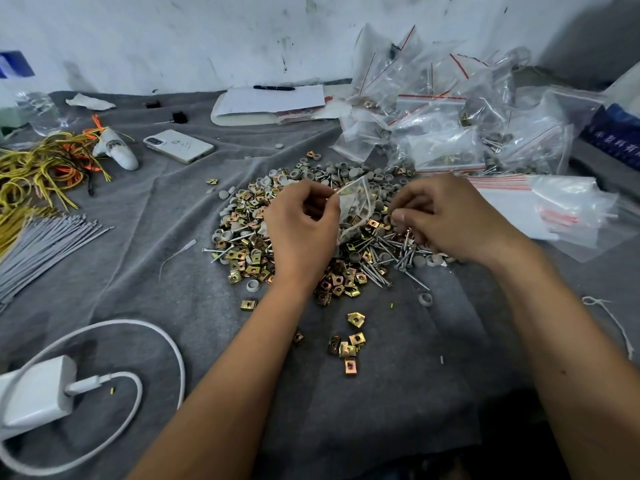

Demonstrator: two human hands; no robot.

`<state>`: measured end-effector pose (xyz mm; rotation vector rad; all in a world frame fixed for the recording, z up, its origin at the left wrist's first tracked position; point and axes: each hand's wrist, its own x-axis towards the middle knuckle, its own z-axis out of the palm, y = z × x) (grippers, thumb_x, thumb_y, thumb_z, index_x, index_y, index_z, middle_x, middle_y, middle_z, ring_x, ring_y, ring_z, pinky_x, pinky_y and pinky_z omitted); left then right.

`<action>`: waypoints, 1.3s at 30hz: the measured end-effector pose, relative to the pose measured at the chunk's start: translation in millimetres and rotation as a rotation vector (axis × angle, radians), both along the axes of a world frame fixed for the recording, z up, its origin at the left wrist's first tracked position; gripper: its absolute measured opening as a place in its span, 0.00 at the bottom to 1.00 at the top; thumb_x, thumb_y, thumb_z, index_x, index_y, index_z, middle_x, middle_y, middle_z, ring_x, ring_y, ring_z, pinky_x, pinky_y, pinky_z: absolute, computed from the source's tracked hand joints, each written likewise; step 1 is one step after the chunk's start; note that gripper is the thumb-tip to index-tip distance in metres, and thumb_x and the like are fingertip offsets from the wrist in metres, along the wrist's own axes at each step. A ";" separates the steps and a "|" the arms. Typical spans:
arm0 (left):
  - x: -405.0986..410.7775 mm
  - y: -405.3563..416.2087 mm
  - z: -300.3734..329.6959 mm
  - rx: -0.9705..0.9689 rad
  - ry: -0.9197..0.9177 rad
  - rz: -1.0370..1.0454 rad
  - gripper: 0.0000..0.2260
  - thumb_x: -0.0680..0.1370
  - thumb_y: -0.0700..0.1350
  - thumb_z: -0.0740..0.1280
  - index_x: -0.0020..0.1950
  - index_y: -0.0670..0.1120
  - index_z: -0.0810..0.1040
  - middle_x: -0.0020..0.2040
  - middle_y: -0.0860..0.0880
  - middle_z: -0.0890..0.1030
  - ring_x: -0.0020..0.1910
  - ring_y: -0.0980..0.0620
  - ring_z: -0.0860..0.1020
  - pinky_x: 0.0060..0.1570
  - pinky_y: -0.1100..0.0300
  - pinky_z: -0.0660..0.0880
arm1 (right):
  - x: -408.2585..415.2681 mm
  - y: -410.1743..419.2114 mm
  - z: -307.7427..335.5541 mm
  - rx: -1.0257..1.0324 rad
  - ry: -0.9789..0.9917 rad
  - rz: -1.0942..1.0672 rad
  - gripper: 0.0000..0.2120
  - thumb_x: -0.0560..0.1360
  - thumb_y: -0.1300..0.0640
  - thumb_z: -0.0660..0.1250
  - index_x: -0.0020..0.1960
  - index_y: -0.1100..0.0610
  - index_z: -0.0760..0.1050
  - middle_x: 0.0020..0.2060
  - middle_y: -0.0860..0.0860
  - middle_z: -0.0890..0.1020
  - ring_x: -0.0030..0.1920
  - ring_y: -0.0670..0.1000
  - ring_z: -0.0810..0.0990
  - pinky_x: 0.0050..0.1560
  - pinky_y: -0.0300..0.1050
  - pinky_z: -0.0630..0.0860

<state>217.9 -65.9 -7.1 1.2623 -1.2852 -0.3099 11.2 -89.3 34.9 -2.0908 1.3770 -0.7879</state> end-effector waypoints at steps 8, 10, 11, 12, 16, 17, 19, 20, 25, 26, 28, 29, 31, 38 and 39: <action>-0.7 2.3 2.4 0.006 -0.030 -0.004 0.01 0.77 0.41 0.74 0.45 0.45 0.84 0.40 0.51 0.83 0.38 0.54 0.81 0.40 0.52 0.81 | 0.1 -1.0 1.0 0.038 0.049 0.019 0.09 0.83 0.58 0.66 0.45 0.53 0.82 0.33 0.47 0.85 0.28 0.48 0.82 0.25 0.42 0.75; -1.1 2.6 2.2 0.007 -0.039 -0.018 0.01 0.77 0.40 0.74 0.46 0.45 0.85 0.40 0.52 0.83 0.38 0.55 0.81 0.41 0.52 0.81 | 0.2 -0.6 -1.0 0.091 0.032 0.035 0.09 0.83 0.59 0.65 0.47 0.55 0.81 0.34 0.49 0.85 0.28 0.54 0.83 0.25 0.50 0.79; -1.3 2.5 2.0 0.010 -0.042 -0.033 0.01 0.77 0.40 0.74 0.46 0.45 0.85 0.40 0.52 0.83 0.38 0.55 0.81 0.41 0.51 0.82 | 0.6 -0.1 -1.9 0.111 0.024 0.042 0.09 0.83 0.60 0.64 0.47 0.56 0.81 0.35 0.50 0.85 0.29 0.57 0.84 0.26 0.53 0.81; -1.7 2.4 1.8 0.015 -0.047 -0.054 0.01 0.77 0.39 0.74 0.47 0.45 0.85 0.40 0.52 0.82 0.38 0.55 0.80 0.42 0.50 0.82 | 1.2 0.4 -2.4 0.128 0.010 0.049 0.09 0.84 0.60 0.64 0.48 0.56 0.81 0.35 0.51 0.85 0.30 0.59 0.84 0.28 0.55 0.82; -3.9 2.6 2.7 -0.009 -0.150 -0.158 0.06 0.77 0.35 0.73 0.51 0.44 0.86 0.46 0.50 0.81 0.41 0.53 0.80 0.44 0.51 0.81 | 5.4 2.4 -3.3 0.162 -0.094 0.066 0.09 0.85 0.62 0.61 0.49 0.56 0.78 0.36 0.53 0.85 0.33 0.60 0.85 0.29 0.57 0.83; -4.9 3.1 3.2 -0.030 -0.184 -0.184 0.07 0.77 0.34 0.73 0.51 0.43 0.87 0.46 0.49 0.81 0.42 0.53 0.80 0.43 0.55 0.80 | 6.4 2.9 -3.0 0.165 -0.132 0.070 0.08 0.84 0.64 0.61 0.50 0.57 0.78 0.35 0.53 0.85 0.32 0.59 0.84 0.28 0.54 0.82; -6.8 3.8 3.4 -0.064 -0.233 -0.223 0.08 0.76 0.32 0.74 0.50 0.42 0.88 0.46 0.47 0.80 0.42 0.52 0.79 0.41 0.61 0.77 | 8.1 3.8 -2.6 0.178 -0.198 0.082 0.06 0.83 0.66 0.63 0.50 0.61 0.77 0.34 0.54 0.84 0.31 0.58 0.84 0.28 0.50 0.82; -7.7 4.0 3.3 -0.068 -0.239 -0.239 0.08 0.76 0.32 0.74 0.50 0.42 0.88 0.46 0.46 0.80 0.42 0.52 0.79 0.40 0.61 0.77 | 8.7 4.5 -2.4 0.181 -0.219 0.085 0.05 0.83 0.67 0.64 0.50 0.62 0.77 0.34 0.55 0.85 0.31 0.57 0.84 0.28 0.49 0.82; -8.8 4.4 2.8 -0.070 -0.225 -0.254 0.06 0.77 0.36 0.75 0.53 0.41 0.87 0.47 0.47 0.80 0.41 0.55 0.79 0.40 0.62 0.78 | 12.9 8.4 1.9 0.117 -0.243 0.076 0.03 0.81 0.66 0.68 0.49 0.61 0.76 0.34 0.55 0.86 0.29 0.58 0.85 0.28 0.49 0.82; -8.3 4.1 2.6 -0.077 -0.229 -0.242 0.06 0.77 0.36 0.74 0.54 0.41 0.86 0.47 0.47 0.81 0.41 0.56 0.79 0.41 0.62 0.77 | 14.5 9.4 2.8 0.101 -0.249 0.075 0.03 0.80 0.66 0.69 0.49 0.61 0.76 0.34 0.56 0.86 0.28 0.58 0.85 0.27 0.50 0.82; -7.7 3.2 2.0 -0.080 -0.238 -0.215 0.07 0.78 0.36 0.73 0.55 0.41 0.85 0.48 0.48 0.81 0.43 0.56 0.80 0.45 0.58 0.78 | 18.4 11.5 3.6 0.055 -0.248 0.066 0.04 0.79 0.65 0.71 0.48 0.61 0.77 0.31 0.55 0.85 0.28 0.57 0.85 0.28 0.54 0.83; -7.6 2.8 1.5 -0.073 -0.234 -0.206 0.07 0.78 0.36 0.72 0.55 0.41 0.85 0.48 0.49 0.82 0.44 0.55 0.80 0.47 0.54 0.79 | 20.4 12.6 3.6 0.027 -0.248 0.060 0.05 0.78 0.65 0.73 0.48 0.61 0.77 0.30 0.54 0.85 0.27 0.56 0.85 0.29 0.55 0.83; -8.0 2.4 0.8 -0.066 -0.214 -0.195 0.07 0.78 0.36 0.71 0.55 0.41 0.84 0.48 0.50 0.82 0.46 0.53 0.80 0.49 0.48 0.79 | 24.9 14.1 3.3 -0.021 -0.262 0.041 0.05 0.77 0.65 0.74 0.47 0.62 0.78 0.28 0.53 0.84 0.27 0.55 0.85 0.29 0.55 0.83; -7.3 2.8 1.1 -0.083 -0.176 -0.161 0.07 0.76 0.35 0.70 0.52 0.41 0.85 0.47 0.49 0.83 0.47 0.51 0.81 0.48 0.47 0.79 | 29.5 14.8 7.2 -0.119 -0.292 0.001 0.03 0.79 0.62 0.71 0.51 0.61 0.83 0.34 0.52 0.86 0.26 0.53 0.84 0.27 0.53 0.82; -7.3 2.9 1.2 -0.080 -0.174 -0.164 0.07 0.76 0.34 0.70 0.52 0.41 0.85 0.47 0.49 0.83 0.46 0.51 0.81 0.48 0.47 0.79 | 28.2 14.7 8.9 -0.157 -0.293 -0.007 0.04 0.80 0.61 0.71 0.51 0.60 0.84 0.35 0.51 0.86 0.25 0.52 0.83 0.26 0.50 0.81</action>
